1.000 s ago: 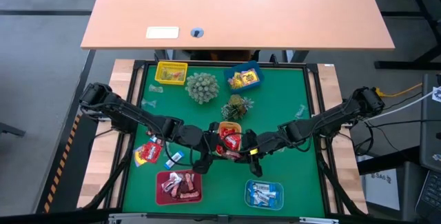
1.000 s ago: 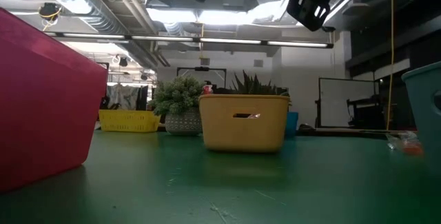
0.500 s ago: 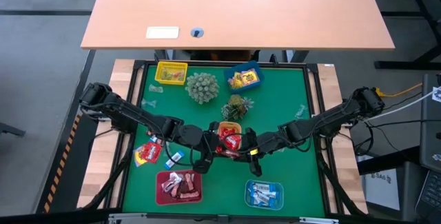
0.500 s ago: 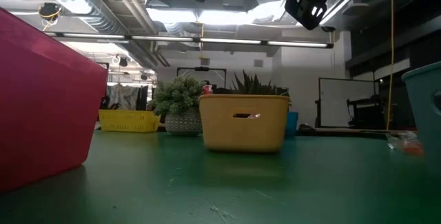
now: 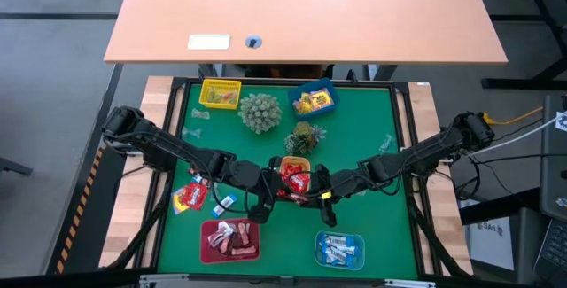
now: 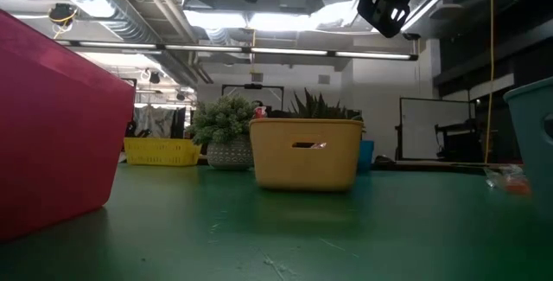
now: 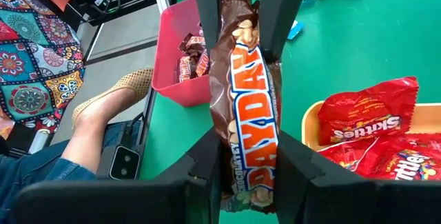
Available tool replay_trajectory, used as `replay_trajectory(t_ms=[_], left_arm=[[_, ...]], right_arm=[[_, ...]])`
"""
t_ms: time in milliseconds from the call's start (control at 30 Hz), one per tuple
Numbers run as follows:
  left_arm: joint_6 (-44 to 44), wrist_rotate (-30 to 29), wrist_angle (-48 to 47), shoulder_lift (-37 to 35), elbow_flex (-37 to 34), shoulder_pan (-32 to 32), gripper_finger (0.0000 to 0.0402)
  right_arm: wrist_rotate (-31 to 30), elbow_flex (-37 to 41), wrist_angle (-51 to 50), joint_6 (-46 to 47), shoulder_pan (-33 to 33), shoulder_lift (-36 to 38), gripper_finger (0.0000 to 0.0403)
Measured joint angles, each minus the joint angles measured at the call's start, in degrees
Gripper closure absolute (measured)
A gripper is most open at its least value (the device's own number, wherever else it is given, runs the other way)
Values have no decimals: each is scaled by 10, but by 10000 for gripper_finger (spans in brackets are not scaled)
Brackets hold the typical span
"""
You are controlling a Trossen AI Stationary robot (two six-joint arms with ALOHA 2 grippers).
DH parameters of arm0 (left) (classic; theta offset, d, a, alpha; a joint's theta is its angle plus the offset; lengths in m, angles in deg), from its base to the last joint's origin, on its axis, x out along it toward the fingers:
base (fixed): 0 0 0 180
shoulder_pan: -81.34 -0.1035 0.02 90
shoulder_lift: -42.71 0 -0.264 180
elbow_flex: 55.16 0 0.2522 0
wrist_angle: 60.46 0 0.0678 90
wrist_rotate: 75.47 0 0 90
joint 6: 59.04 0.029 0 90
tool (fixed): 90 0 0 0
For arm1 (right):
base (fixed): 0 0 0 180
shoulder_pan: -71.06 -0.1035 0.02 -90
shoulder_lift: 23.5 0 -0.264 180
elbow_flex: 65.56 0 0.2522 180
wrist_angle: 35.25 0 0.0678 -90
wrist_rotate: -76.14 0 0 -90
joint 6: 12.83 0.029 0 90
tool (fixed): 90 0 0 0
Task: Sort candy
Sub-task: Put the brown chocolate bar into the red bin
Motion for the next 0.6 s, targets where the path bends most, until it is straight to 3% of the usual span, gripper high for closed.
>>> replay_trajectory(t_ms=[267,600], left_arm=[[0,0,0,0,0,0,335],[0,0,-8,0,0,0,346]], right_arm=[[-3,0,0,0,0,0,305],[-5,0,1,-1,0,0,220]])
